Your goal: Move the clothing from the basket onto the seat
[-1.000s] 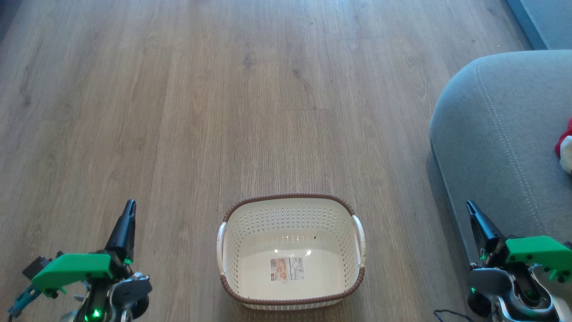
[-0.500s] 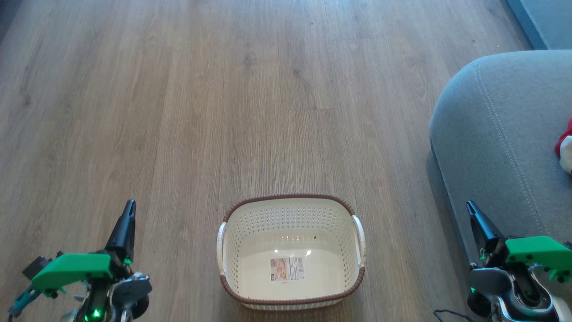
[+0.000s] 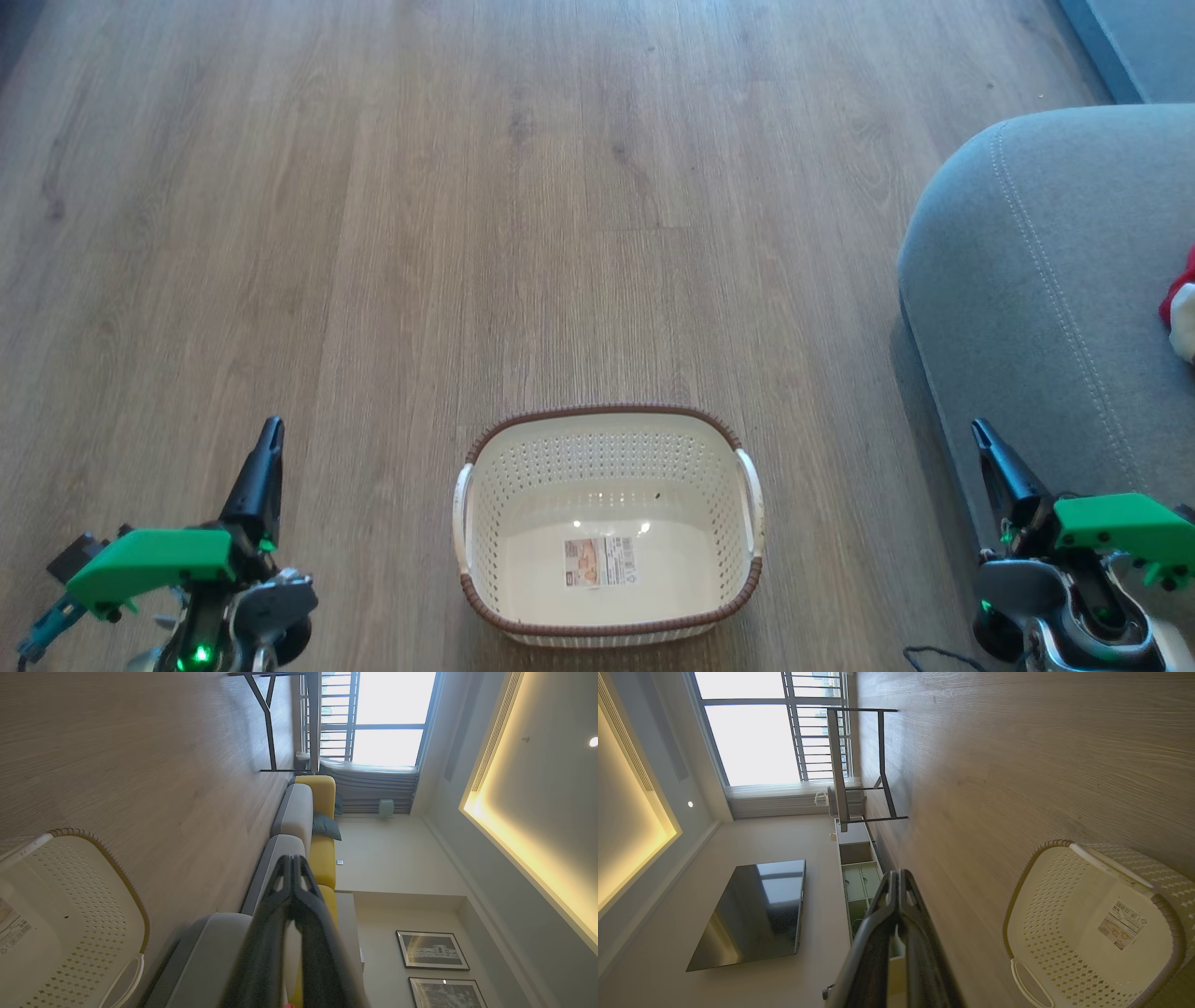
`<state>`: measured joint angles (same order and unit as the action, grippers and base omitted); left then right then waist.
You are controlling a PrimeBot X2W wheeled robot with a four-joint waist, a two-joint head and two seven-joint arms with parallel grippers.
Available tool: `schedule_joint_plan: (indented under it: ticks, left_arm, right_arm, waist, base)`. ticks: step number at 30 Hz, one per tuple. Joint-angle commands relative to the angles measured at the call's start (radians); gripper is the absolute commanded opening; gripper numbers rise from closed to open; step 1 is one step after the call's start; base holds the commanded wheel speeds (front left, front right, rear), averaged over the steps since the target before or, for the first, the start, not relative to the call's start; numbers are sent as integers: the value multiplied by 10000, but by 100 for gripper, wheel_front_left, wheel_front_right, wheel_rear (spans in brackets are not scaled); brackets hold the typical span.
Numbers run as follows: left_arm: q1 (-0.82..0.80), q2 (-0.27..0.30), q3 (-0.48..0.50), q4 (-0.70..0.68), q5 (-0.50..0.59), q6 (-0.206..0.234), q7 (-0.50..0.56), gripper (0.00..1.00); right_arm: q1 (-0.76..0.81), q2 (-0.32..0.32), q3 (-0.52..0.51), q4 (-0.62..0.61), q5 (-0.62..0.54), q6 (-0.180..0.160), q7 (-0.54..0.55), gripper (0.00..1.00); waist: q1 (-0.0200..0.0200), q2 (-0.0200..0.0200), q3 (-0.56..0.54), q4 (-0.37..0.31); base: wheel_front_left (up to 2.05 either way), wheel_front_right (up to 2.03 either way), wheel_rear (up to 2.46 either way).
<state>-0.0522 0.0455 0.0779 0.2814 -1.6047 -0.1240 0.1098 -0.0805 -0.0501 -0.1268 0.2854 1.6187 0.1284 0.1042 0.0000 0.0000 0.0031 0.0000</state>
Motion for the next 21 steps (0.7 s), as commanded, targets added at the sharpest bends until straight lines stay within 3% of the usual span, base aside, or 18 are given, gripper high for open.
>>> schedule_joint_plan:
  ticks: [1, 21]
  left_arm:
    - [-558, 47, 358, -362, -40, -67, 34, 0]
    - [-558, 47, 358, -363, -40, -67, 34, 0]
  right_arm:
    - [-271, -33, 166, -408, -72, 23, 62, 0]
    - [-272, -24, 153, -408, -82, 23, 72, 0]
  waist:
    - [0, 0, 0, 0]
    - [0, 0, 0, 0]
  base:
    - [0, 0, 0]
    - [0, 0, 0]
